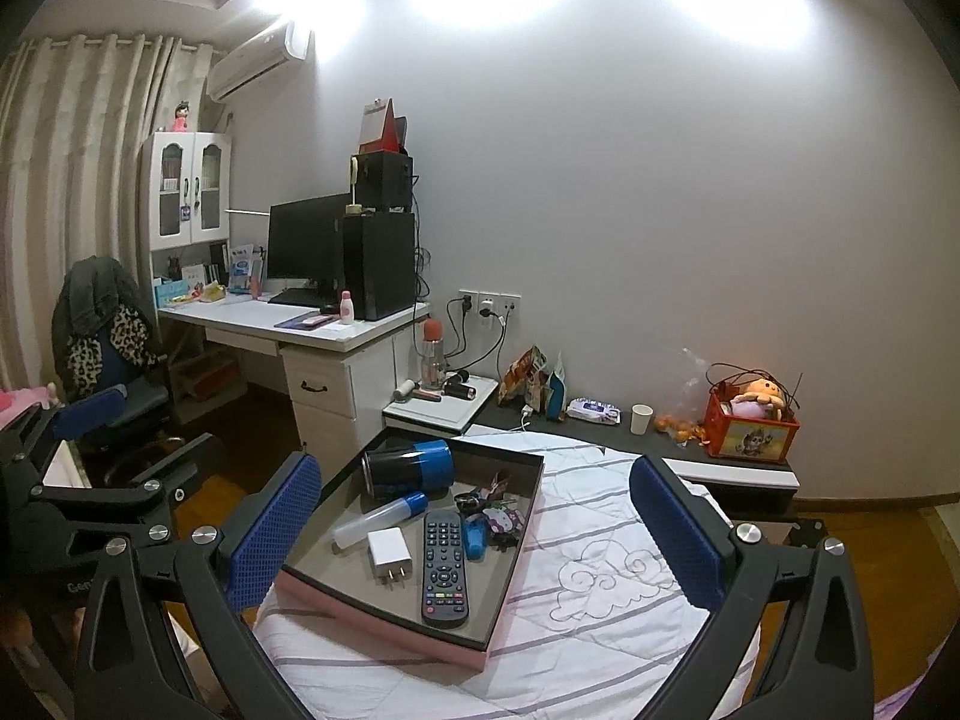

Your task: Organize rigid objects

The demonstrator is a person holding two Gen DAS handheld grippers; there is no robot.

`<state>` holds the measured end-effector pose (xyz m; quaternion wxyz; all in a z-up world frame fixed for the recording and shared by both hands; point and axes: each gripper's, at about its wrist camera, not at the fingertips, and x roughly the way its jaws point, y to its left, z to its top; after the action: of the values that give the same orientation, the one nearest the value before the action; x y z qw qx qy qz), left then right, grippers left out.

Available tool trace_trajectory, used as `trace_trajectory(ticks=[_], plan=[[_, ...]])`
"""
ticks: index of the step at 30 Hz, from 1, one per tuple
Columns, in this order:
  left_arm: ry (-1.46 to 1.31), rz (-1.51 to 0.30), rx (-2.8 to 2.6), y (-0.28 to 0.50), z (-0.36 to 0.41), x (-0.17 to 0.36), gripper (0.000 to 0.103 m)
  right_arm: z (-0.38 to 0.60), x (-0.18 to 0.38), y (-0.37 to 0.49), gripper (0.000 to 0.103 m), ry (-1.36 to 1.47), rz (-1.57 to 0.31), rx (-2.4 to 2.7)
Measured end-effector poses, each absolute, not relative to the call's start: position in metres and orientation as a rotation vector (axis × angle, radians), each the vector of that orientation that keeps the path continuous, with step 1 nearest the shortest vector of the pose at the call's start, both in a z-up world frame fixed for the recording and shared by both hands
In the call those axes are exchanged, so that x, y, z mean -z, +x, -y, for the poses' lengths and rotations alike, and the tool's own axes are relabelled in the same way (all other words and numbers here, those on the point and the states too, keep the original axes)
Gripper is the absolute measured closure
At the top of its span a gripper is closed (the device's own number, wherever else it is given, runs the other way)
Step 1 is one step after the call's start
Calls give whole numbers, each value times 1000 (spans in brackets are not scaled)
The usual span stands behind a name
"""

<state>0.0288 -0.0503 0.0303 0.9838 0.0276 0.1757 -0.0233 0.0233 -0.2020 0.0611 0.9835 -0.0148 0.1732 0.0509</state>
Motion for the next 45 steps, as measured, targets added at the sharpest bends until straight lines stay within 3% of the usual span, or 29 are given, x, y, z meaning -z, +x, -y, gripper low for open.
trace_trajectory(ticks=[45], plan=[[50,-336,19,30,40,-20,0,191,-51,34,0,-39,-396,-130]])
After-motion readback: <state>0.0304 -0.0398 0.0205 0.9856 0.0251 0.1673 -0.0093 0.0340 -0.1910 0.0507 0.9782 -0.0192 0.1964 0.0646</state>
